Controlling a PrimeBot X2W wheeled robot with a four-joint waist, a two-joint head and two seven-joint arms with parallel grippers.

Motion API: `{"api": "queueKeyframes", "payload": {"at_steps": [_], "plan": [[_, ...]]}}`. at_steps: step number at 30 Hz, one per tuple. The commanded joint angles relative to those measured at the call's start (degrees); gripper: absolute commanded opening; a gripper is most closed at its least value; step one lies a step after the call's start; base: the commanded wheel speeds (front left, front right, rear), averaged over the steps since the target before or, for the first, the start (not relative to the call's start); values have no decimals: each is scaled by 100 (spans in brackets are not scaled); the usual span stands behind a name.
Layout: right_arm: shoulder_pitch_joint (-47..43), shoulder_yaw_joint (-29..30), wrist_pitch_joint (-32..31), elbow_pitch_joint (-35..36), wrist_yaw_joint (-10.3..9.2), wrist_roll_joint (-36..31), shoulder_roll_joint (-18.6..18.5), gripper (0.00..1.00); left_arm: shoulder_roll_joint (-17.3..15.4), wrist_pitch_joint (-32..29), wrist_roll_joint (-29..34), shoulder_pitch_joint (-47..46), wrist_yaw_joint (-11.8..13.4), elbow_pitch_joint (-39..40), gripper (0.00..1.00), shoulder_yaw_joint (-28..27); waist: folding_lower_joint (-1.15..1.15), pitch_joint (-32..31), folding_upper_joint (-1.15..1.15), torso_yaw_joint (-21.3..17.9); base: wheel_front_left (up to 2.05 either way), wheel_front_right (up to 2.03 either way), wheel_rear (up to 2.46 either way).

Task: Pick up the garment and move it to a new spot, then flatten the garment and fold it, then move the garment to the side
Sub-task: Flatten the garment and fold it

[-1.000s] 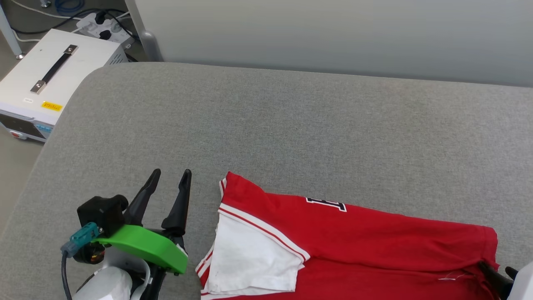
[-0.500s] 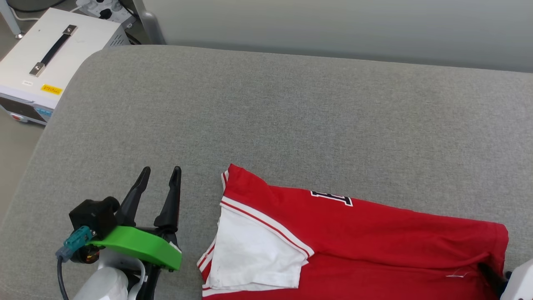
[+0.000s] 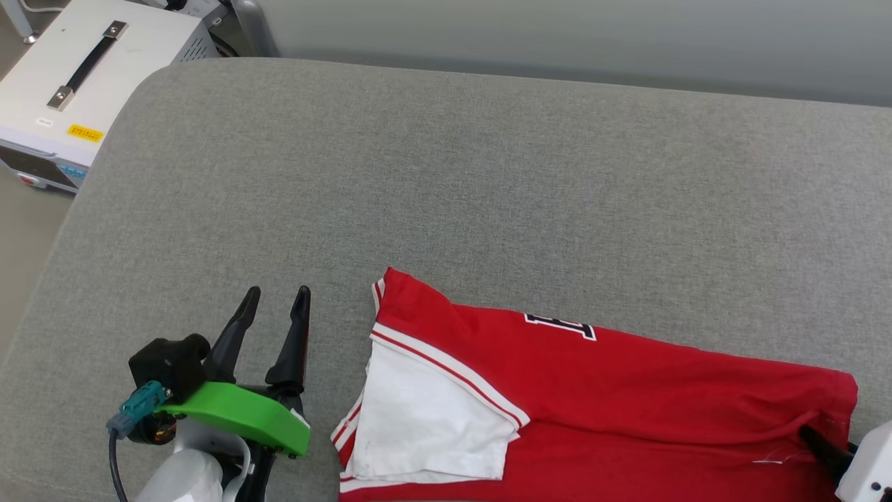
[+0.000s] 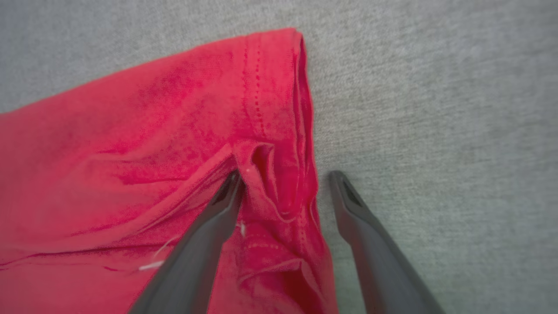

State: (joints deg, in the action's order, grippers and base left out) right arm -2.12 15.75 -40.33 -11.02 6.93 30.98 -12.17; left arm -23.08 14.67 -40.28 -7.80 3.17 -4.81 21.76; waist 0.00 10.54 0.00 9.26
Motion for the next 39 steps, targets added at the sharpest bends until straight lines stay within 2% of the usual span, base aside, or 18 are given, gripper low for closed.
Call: {"api": "queueKeyframes", "payload": {"at_steps": [1, 3, 4, 5, 6, 7, 8, 19, 24, 30, 35, 39], "plan": [[-68, -406, -196, -287, 56, 171, 371, 100, 51, 32, 82, -33, -49, -30, 100, -31, 0, -42, 0, -1, 0, 0, 0], [-125, -534, -207, -274, 56, 271, 348, 100, 79, 32, 93, -21, -80, -98, 100, -45, 0, -125, 0, -6, 0, 0, 0], [-137, -558, -202, -268, 56, 295, 345, 80, 84, 32, 94, -14, -89, -116, 100, -46, 0, -147, 0, -9, 0, 0, 0], [-146, -577, -187, -263, 56, 319, 341, 45, 89, 32, 93, -7, -99, -135, 100, -52, 0, -173, 0, -14, 0, 0, 0], [-150, -591, -167, -258, 56, 331, 335, 29, 93, 32, 94, -2, -107, -148, 100, -57, 0, -195, 0, -18, 0, 0, 0], [-152, -596, -124, -253, 56, 334, 325, 7, 101, 32, 95, 4, -114, -162, 100, -63, 0, -223, 0, -22, 0, 0, 0], [-150, -597, -73, -253, 56, 332, 315, 0, 109, 32, 96, 9, -120, -174, 100, -65, 0, -248, 0, -26, 0, 0, 0], [-20, -508, 621, -243, 56, 222, -18, 0, 114, 32, 88, 109, -111, -176, 100, -80, 0, -432, 0, -114, 0, 0, 0], [72, -339, 830, -287, 56, 147, -353, 0, 108, 32, 77, 127, -108, -154, 100, -65, 0, -452, 0, -160, 0, 0, 0], [127, -4, 1187, -542, 56, -444, -838, 0, 111, 32, 66, 146, -93, -149, 100, -44, 0, -481, 0, -192, 0, 0, 0], [105, 121, 1268, -600, 56, -558, -849, 0, 119, 32, 47, 172, -94, -171, 100, -23, 0, -554, 0, -198, 0, 0, 0], [-22, -11, 1215, -339, 56, -446, -772, 0, 130, 32, 27, 242, -88, -195, 100, -14, 0, -665, 0, -212, 0, 0, 0]]}}
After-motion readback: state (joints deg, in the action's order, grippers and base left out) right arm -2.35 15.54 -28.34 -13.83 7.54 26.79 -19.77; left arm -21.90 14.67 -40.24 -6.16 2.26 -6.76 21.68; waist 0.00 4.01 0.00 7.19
